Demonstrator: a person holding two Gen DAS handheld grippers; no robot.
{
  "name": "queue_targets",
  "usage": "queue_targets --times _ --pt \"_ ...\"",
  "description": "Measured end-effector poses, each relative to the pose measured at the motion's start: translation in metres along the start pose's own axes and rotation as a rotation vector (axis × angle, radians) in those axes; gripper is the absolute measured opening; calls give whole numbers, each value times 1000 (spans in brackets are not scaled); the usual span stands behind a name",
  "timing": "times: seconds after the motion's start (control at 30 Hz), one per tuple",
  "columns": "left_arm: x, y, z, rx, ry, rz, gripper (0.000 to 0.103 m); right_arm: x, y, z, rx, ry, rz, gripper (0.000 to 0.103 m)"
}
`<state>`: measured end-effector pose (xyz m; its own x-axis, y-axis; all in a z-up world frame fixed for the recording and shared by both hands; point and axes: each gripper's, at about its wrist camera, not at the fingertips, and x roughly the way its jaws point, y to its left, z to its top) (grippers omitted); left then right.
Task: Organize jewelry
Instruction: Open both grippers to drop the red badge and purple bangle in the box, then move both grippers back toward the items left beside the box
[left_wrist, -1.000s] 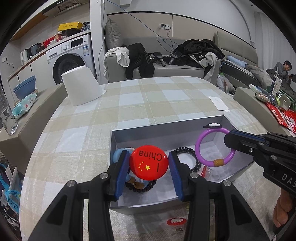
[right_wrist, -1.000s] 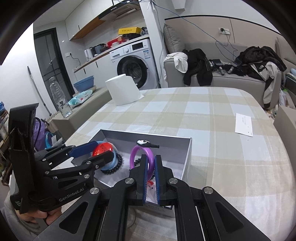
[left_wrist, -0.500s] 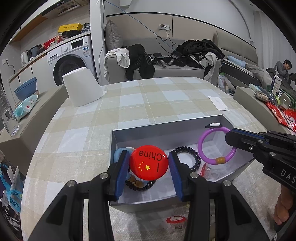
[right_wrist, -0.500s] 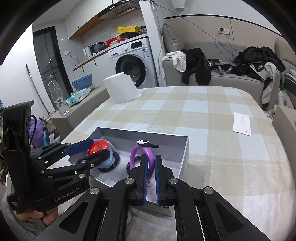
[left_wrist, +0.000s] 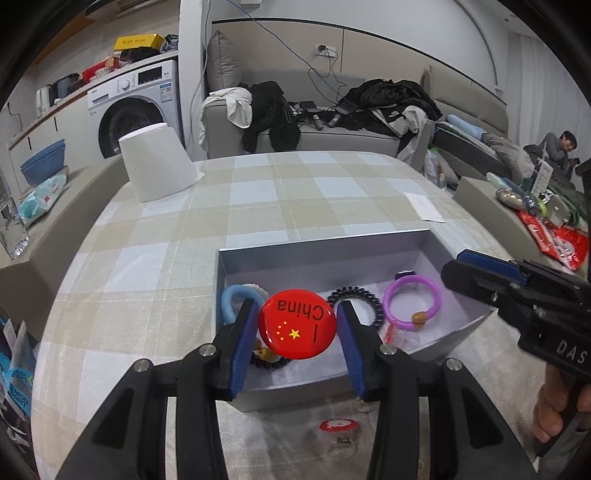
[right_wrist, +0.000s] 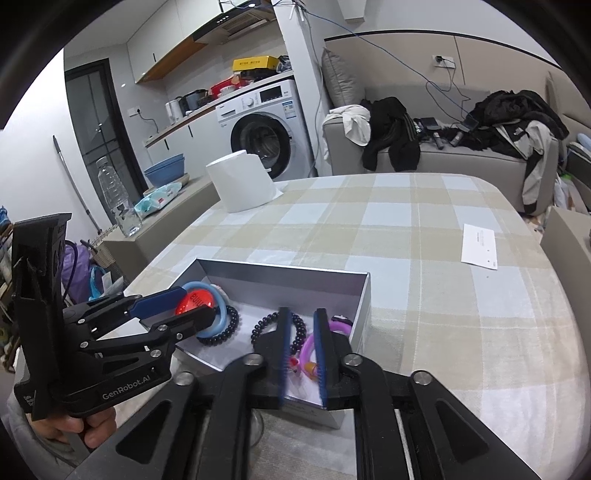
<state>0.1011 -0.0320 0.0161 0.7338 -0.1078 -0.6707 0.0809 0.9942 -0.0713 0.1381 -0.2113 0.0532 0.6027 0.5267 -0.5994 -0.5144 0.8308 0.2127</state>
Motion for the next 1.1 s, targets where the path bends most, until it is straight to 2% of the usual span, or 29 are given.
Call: queue_targets --times 0.03,0.07,0.1,0.2,0.23,0.27,0.33,0.5,0.63,0.77,0.93,1.0,1.1 --pt "-2 0 0 -2 8 -10 46 -3 0 0 0 -7 2 39" --pt "-4 0 0 -2 12 -11 57 -7 1 -1 -5 -15 13 56" --pt "-6 0 -1 -2 11 -9 63 -11 1 -3 -9 -22 11 74" --pt "-18 3 -7 -4 -8 -65 74 -25 3 -11 -21 -43 -8 94" --pt "-23 4 -10 -5 -14 -85 78 -28 3 -14 -26 -36 -8 97" --pt "-28 5 -13 -5 -19 -94 90 -32 3 -19 -27 -27 -10 103" --pt "-37 6 -22 -8 -26 -65 102 -33 3 -26 -24 -4 -12 103" --pt "-40 5 -39 -9 0 -40 102 -23 12 -42 -71 80 -40 103" --pt "-29 9 -49 1 58 27 102 -17 23 -49 -107 137 -8 103" --pt "-26 15 -54 -21 86 42 102 -19 33 -59 -163 180 21 102" --pt "-28 17 -60 -34 99 41 102 -19 45 -76 -229 225 41 80" --pt "-29 17 -64 -30 104 44 102 -16 49 -80 -242 247 64 59" --pt "-27 17 -67 -27 115 42 102 -12 57 -83 -266 268 94 45"
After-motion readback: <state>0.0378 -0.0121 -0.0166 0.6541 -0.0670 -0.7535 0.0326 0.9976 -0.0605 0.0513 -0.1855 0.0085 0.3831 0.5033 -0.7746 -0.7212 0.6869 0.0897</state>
